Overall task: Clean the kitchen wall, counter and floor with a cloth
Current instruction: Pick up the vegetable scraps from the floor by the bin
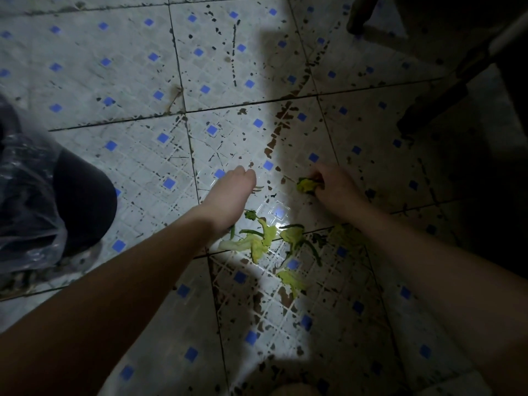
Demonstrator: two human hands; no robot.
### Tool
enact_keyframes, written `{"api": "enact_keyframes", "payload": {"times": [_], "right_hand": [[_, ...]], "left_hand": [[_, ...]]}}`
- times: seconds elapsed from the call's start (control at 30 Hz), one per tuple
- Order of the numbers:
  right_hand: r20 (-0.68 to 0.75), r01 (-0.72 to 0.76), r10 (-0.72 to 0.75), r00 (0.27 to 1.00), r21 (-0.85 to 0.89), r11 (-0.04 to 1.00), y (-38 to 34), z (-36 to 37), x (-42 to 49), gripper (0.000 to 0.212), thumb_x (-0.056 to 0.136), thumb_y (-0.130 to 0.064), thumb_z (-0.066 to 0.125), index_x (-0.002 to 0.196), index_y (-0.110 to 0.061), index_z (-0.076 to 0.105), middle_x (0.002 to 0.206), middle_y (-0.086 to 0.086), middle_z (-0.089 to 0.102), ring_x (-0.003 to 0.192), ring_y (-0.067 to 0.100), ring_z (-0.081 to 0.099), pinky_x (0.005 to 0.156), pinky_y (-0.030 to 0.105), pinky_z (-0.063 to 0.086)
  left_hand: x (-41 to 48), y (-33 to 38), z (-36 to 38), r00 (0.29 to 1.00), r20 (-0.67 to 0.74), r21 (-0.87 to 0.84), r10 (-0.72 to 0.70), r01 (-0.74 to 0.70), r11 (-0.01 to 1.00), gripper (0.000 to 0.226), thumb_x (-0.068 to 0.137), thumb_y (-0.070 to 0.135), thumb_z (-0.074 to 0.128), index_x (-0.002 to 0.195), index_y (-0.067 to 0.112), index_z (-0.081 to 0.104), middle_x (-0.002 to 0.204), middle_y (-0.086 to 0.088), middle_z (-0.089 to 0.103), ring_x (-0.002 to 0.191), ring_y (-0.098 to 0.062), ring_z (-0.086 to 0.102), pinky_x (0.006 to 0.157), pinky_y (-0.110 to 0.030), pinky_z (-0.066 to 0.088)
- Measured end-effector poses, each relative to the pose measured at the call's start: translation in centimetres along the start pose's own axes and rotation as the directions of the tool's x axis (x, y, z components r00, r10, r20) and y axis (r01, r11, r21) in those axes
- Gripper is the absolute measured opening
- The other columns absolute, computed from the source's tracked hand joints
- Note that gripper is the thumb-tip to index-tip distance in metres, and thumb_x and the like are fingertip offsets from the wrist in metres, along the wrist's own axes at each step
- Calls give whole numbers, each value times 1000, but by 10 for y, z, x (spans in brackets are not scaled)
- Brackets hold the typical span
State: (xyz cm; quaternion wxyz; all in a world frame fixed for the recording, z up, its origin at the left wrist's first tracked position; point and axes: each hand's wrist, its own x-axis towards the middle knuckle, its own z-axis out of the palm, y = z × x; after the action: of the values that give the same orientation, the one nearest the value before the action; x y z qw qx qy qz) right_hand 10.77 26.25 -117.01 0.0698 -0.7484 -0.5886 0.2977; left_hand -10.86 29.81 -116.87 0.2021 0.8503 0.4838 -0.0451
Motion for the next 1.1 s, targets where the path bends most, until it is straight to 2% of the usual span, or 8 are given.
{"api": "enact_keyframes", "payload": {"times": [0.2,0.3,0.4,0.53,0.73,0.83,0.97,1.1], "right_hand": [[-42,-1,1,999,-2,1000,2,3,-11,23,86,0,53,106,-8,59,115,11,55,95,18,51,76,26,39],[17,-26,26,1000,-20,999,2,7,-15,26,87,-7,56,113,-9,58,122,12,51,109,25,51,84,27,39],[59,-10,12,998,-40,999,2,11,-21,29,84,-12,63,113,-10,57,122,11,48,111,26,48,91,31,41],[29,-39,41,999,-87,995,-1,18,-28,22,84,1,55,104,-8,56,115,14,49,103,29,49,88,40,46],[40,-24,26,999,-59,998,-2,20,-35,19,82,5,50,96,-5,55,106,15,54,96,30,53,80,40,48],[17,1,0,1000,-68,998,-1,23,-36,20,82,5,49,97,-7,54,108,15,53,98,30,51,78,32,42],[28,19,-16,999,-100,995,0,26,-37,19,81,3,53,95,-9,51,108,13,49,98,28,48,78,33,40],[50,13,-10,999,-50,999,1,27,-38,16,80,0,56,91,-9,51,102,14,51,91,28,51,71,31,39]], "left_hand": [[-27,-9,10,999,36,-21,18,-17,1000,33,84,-11,48,107,14,49,101,-8,51,87,-25,50,78,-39,47],[-34,-8,14,997,69,-53,47,-43,998,20,93,8,49,112,14,48,106,-8,50,94,-26,49,82,-40,45],[-36,-5,15,993,106,-103,41,-30,994,23,94,18,53,114,11,48,111,-10,48,100,-27,48,85,-41,44],[-37,5,15,990,136,-129,26,-9,992,15,93,3,49,109,4,49,112,-15,47,100,-28,47,87,-42,45],[-43,11,15,992,117,-116,43,-29,993,35,81,-22,40,105,2,49,108,-16,49,95,-28,50,80,-36,47],[-47,7,13,992,121,-121,29,-15,993,35,79,-22,39,101,3,49,106,-15,48,91,-28,51,76,-34,45],[-53,-6,11,997,56,-121,-47,54,991,31,82,-19,42,99,5,50,102,-13,49,86,-24,49,71,-30,42],[-59,-19,7,992,3,-133,-129,129,983,21,87,-14,43,95,4,51,101,-15,52,87,-29,51,77,-39,48]]}}
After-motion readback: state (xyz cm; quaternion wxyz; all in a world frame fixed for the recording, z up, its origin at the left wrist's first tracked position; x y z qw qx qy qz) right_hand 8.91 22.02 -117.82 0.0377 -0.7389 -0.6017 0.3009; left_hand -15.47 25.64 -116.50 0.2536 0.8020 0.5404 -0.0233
